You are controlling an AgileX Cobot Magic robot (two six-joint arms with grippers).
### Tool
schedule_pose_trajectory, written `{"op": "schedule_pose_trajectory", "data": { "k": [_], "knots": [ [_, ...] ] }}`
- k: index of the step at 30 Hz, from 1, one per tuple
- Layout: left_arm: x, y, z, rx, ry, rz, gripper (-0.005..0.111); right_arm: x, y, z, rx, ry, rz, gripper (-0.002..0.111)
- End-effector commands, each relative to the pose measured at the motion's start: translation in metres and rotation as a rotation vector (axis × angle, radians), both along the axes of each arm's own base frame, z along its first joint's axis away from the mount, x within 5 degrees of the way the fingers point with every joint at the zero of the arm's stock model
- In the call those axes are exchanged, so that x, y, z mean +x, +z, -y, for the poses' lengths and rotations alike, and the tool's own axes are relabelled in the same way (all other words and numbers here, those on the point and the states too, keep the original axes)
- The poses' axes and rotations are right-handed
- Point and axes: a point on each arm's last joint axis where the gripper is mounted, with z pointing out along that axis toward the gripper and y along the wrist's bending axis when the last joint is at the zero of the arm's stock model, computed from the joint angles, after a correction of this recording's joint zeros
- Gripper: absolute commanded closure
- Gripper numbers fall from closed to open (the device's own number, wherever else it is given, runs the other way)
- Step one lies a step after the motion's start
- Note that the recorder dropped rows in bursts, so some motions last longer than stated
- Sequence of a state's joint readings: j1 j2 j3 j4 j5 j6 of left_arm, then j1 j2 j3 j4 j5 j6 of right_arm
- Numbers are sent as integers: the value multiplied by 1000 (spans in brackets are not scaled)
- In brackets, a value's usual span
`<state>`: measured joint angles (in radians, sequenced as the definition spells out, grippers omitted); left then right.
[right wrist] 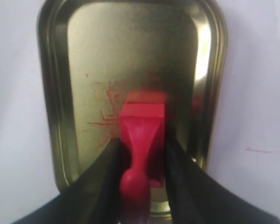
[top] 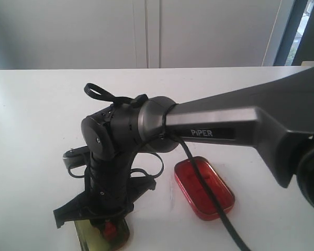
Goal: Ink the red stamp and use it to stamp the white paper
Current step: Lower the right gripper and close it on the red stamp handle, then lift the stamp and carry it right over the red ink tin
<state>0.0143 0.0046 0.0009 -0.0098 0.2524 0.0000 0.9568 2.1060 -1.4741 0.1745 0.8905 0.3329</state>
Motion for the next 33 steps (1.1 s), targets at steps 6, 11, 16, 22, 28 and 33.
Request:
{"op": "schedule_pose_trajectory", "data": {
  "k": [6,11,16,22,28,33],
  "knots": [
    [0,0,1,-12,-5,4,107,-1,30,4,26,19,51,108],
    [0,0,1,-12,-5,4,107,-2,44,7,49,36,76,108],
    [0,0,1,-12,-5,4,107,-1,53,11,43,56,111,108],
    [0,0,1,-12,-5,4,107,0,56,16,13,74,118,108],
    [0,0,1,-12,-5,4,107,8,55,24,-1,81,104,108],
    [0,0,1,-12,-5,4,107,15,59,35,0,78,103,108]
  ]
}}
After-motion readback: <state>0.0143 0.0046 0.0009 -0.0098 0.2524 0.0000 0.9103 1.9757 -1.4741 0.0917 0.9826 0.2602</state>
